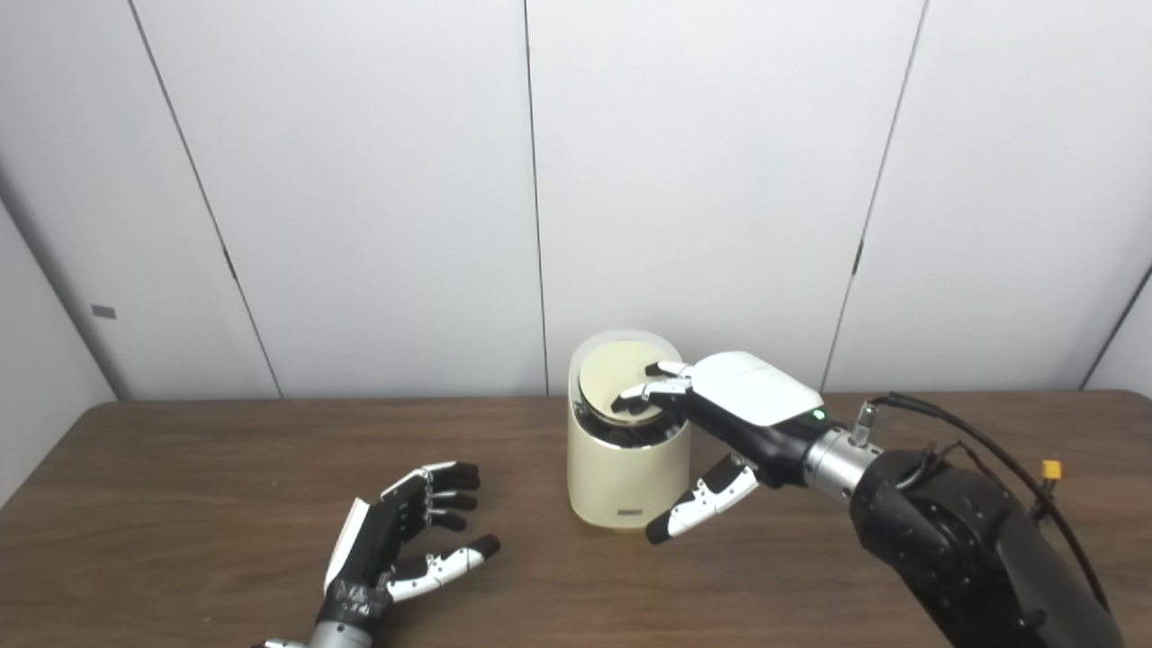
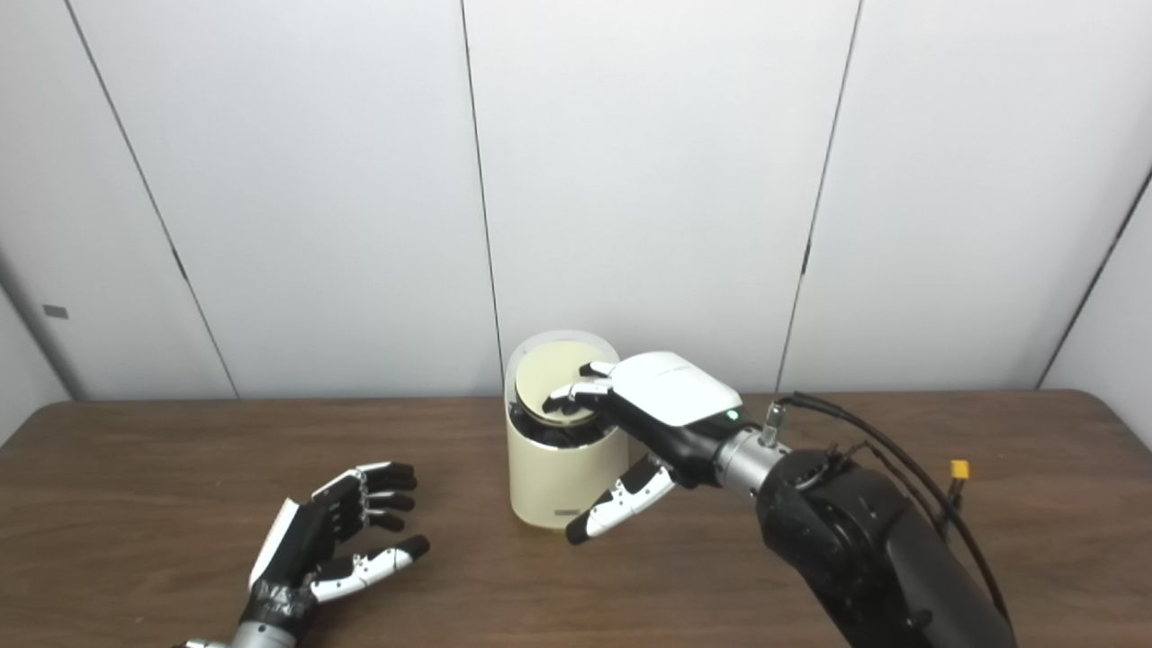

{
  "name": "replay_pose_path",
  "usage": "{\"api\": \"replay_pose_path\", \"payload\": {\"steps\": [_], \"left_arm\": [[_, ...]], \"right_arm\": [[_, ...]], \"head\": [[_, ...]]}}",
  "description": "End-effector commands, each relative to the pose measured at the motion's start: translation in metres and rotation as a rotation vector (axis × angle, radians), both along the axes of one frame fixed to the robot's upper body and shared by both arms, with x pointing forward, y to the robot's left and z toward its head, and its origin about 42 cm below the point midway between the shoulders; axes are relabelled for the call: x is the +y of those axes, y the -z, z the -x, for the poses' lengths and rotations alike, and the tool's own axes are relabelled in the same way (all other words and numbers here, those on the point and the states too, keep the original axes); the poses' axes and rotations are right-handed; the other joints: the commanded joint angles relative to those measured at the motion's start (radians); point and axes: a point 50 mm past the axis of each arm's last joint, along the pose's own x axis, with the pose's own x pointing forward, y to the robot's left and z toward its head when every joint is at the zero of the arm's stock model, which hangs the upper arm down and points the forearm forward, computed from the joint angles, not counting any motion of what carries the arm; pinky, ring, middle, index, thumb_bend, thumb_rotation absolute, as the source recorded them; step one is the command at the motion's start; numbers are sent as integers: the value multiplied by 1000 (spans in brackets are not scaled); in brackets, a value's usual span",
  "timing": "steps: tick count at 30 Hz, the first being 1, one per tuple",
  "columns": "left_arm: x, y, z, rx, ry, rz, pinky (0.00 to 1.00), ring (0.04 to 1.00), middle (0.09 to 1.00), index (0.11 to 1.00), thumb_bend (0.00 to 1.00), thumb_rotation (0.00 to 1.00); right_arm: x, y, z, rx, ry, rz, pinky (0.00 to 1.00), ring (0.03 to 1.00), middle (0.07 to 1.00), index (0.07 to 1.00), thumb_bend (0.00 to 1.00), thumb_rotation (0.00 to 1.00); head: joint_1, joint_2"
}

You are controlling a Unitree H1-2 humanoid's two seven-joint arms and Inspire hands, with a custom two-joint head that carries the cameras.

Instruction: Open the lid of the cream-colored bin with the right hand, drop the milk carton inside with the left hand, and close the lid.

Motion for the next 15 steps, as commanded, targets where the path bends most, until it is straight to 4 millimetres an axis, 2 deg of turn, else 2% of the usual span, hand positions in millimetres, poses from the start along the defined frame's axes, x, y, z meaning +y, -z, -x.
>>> {"api": "replay_pose_path", "payload": {"steps": [1,7,10,15], "left_arm": [[-1,-9,0,-38,-1,7,593,671,726,746,712,94],[-2,-9,0,-39,-5,5,593,671,727,746,710,95],[-1,-9,0,-44,-7,0,591,668,725,746,709,100],[-2,-9,1,-51,-5,-1,591,670,728,744,710,96]], "right_arm": [[0,-12,-2,-66,-13,23,956,959,798,827,788,580],[1,-5,-3,-79,-14,79,972,974,804,834,791,591],[2,-2,-4,-129,-24,158,943,964,797,826,793,611],[2,6,-7,-239,-50,279,909,952,762,786,818,558]], "head": [[2,1],[4,6],[4,7],[4,7]]}}
